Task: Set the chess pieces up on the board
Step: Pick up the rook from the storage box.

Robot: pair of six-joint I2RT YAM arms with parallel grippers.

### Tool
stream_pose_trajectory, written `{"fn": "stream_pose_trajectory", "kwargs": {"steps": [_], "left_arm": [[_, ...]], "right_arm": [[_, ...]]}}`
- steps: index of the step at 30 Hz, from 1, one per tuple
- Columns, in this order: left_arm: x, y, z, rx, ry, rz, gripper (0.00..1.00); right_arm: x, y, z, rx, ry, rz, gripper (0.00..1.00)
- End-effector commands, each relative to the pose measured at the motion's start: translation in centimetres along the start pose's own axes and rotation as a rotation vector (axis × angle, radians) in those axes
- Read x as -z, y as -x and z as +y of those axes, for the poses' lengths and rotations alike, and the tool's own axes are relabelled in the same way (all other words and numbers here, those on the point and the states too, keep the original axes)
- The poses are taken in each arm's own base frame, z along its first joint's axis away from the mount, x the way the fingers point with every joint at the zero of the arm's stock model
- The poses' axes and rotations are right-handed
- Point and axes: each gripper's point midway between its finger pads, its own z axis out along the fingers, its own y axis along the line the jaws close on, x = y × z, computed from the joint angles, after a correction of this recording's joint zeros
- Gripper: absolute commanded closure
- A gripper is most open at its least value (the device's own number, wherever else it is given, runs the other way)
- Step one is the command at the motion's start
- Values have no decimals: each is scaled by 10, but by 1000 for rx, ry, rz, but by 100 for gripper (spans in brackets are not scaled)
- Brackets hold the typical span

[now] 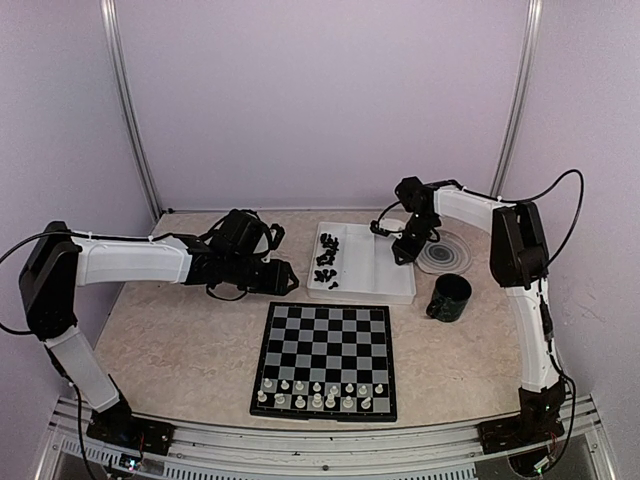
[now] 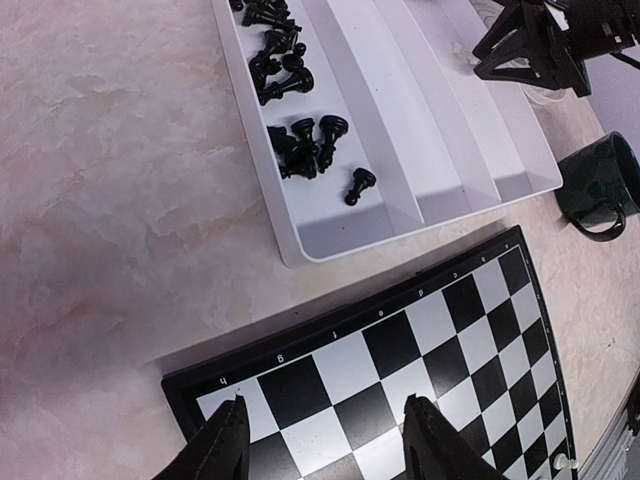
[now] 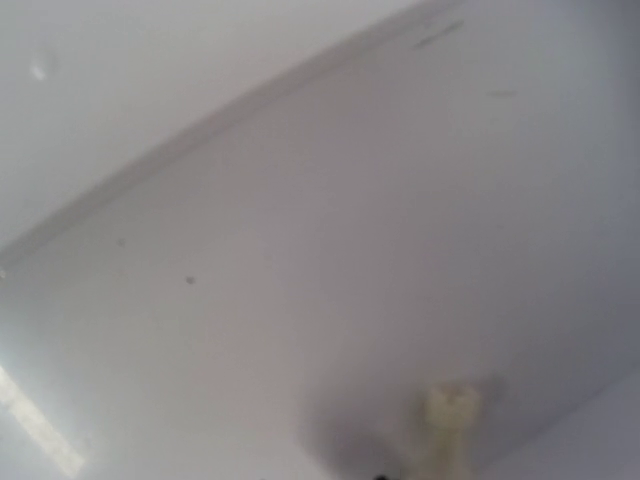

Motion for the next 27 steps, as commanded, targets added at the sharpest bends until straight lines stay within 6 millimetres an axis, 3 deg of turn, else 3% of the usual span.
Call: {"fn": "stream_pose_trajectory", "kwargs": {"steps": [1,6,10,27], "left_arm": [[1,5,-7,-18,-14,-9,48],[2,4,-6,-18,-10,-8,48],[2,3,-5,-17,-8,-7,48],[-1,-4,-5,-21,-10,9,48]], "right_arm": [[22,14,-14,27,-64,-40,75],[20,19,-22,38,-94,-43,67],[12,12,-30,40,-128,11,62],[-23,-21,-4,34,-15,117,70]]}}
